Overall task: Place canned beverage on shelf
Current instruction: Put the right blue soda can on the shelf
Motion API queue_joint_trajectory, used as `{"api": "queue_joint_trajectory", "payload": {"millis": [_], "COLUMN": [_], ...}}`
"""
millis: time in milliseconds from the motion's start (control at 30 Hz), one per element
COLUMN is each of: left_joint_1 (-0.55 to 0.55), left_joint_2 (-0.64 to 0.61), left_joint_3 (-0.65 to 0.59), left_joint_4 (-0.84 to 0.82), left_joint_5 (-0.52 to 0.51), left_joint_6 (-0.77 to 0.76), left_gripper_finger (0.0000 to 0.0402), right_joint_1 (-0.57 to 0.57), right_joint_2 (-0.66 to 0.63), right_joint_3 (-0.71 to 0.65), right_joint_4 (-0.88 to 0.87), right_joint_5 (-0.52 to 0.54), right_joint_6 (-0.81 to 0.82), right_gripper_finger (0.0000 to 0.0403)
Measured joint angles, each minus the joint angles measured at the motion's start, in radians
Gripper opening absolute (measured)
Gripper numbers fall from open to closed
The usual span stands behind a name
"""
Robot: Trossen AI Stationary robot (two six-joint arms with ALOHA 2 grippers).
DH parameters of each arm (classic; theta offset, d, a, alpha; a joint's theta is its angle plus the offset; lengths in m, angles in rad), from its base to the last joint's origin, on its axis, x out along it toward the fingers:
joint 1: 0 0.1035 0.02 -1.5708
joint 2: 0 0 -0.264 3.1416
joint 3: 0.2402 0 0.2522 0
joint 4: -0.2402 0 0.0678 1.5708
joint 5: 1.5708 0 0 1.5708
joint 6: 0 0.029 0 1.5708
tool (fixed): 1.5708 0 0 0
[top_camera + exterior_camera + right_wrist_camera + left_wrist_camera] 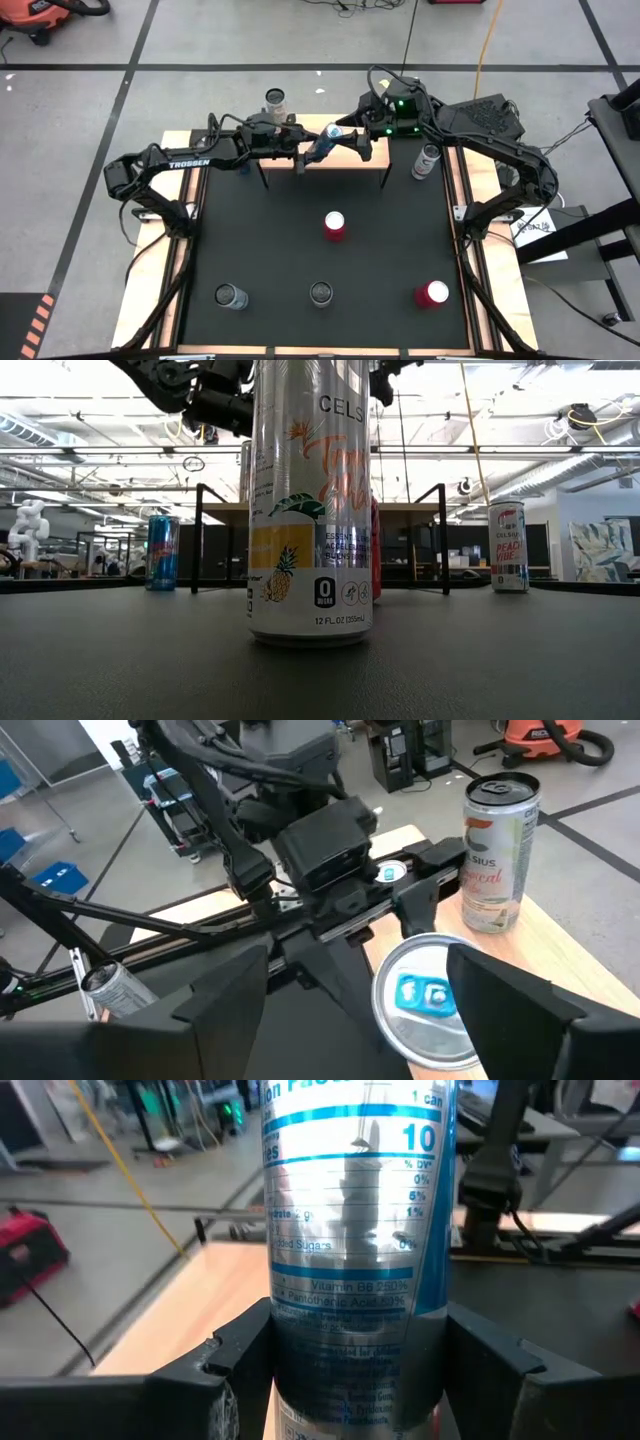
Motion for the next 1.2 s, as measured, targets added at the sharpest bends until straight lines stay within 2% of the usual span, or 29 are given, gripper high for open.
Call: {"api": "queue_joint_trajectory", "payload": {"millis": [167, 433, 600, 967, 1200], "left_joint_1": [0.001, 0.006, 0.021, 0.059, 0.117], "left_joint_2": [-0.001, 0.001, 0.0, 0.06, 0.073], "left_joint_3": [-0.049, -0.161, -0.176, -0.176, -0.176], "left_joint_4": [0.136, 0.294, 0.317, 0.337, 0.376], "left_joint_5": [-0.005, -0.092, -0.14, -0.142, -0.068], "left_joint_6": [-0.044, -0.078, -0.078, -0.077, -0.078], "left_gripper_finger": [0.0222, 0.0222, 0.0222, 0.0222, 0.0222], "right_joint_1": [0.0, 0.0, 0.0, 0.0, 0.018], "right_joint_2": [0.0, 0.0, 0.0, 0.0, 0.0], "right_joint_3": [0.0, 0.0, 0.0, 0.0, 0.0], "right_joint_4": [-0.004, -0.003, -0.003, -0.003, -0.003], "right_joint_5": [0.0, 0.001, 0.001, 0.002, 0.003], "right_joint_6": [0.0, 0.0, 0.0, 0.0, 0.0], "right_gripper_finger": [0.0288, 0.0288, 0.0288, 0.0288, 0.0288]}}
